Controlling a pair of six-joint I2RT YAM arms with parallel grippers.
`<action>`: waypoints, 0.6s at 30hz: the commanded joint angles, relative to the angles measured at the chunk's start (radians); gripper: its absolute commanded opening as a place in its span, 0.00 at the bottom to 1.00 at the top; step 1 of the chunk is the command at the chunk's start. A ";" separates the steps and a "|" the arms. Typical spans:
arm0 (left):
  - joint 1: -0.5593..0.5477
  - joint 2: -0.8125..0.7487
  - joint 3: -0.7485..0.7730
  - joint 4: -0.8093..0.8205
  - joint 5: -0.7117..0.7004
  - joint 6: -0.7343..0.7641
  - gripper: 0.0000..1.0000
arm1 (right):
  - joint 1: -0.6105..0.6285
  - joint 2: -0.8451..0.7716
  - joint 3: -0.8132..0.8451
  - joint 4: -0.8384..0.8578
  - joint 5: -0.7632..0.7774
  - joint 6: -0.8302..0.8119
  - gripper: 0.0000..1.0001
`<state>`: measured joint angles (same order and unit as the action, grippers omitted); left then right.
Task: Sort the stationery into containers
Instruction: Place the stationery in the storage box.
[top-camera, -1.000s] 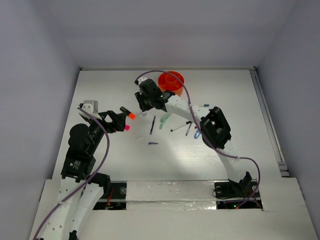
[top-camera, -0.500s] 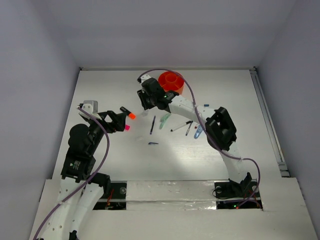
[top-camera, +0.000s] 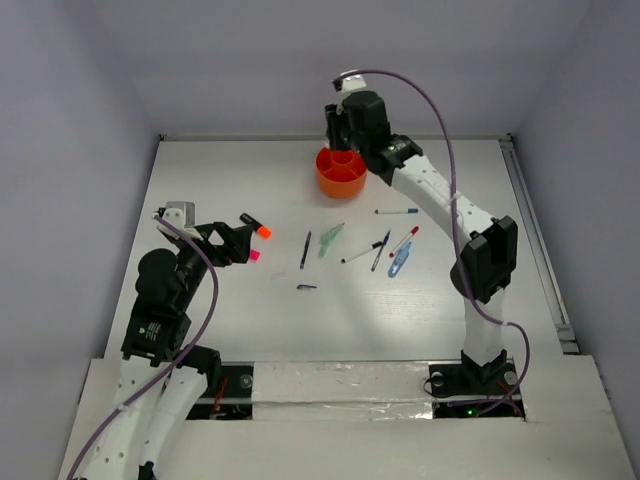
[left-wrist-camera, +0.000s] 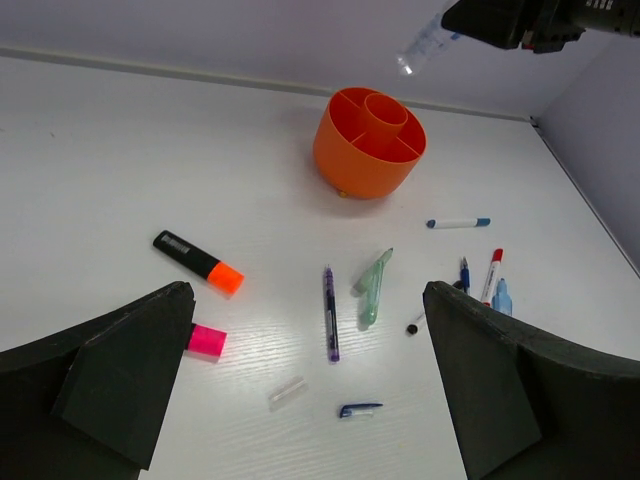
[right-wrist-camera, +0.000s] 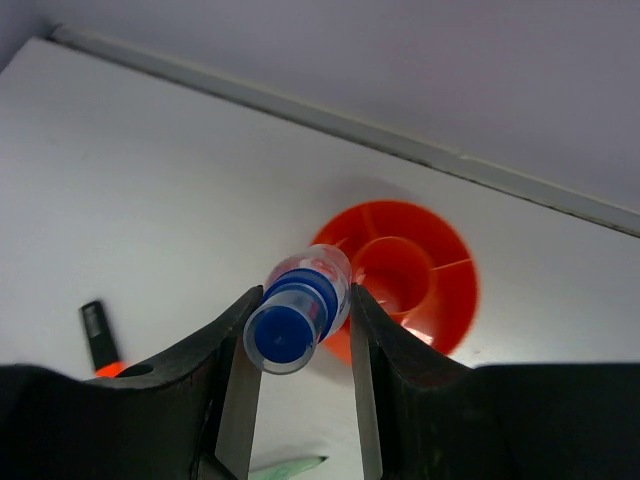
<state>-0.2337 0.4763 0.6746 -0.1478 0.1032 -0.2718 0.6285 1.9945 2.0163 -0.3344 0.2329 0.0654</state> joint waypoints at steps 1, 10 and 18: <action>0.004 -0.002 0.043 0.039 0.004 -0.006 0.99 | -0.068 0.015 0.081 -0.006 -0.049 -0.006 0.10; 0.004 0.015 0.045 0.040 0.003 -0.006 0.99 | -0.113 0.110 0.202 -0.071 -0.084 -0.021 0.09; 0.004 0.024 0.046 0.040 0.000 -0.006 0.99 | -0.113 0.156 0.202 -0.068 -0.106 -0.006 0.09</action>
<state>-0.2337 0.4950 0.6746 -0.1474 0.1032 -0.2714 0.5129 2.1498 2.1765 -0.4210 0.1421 0.0635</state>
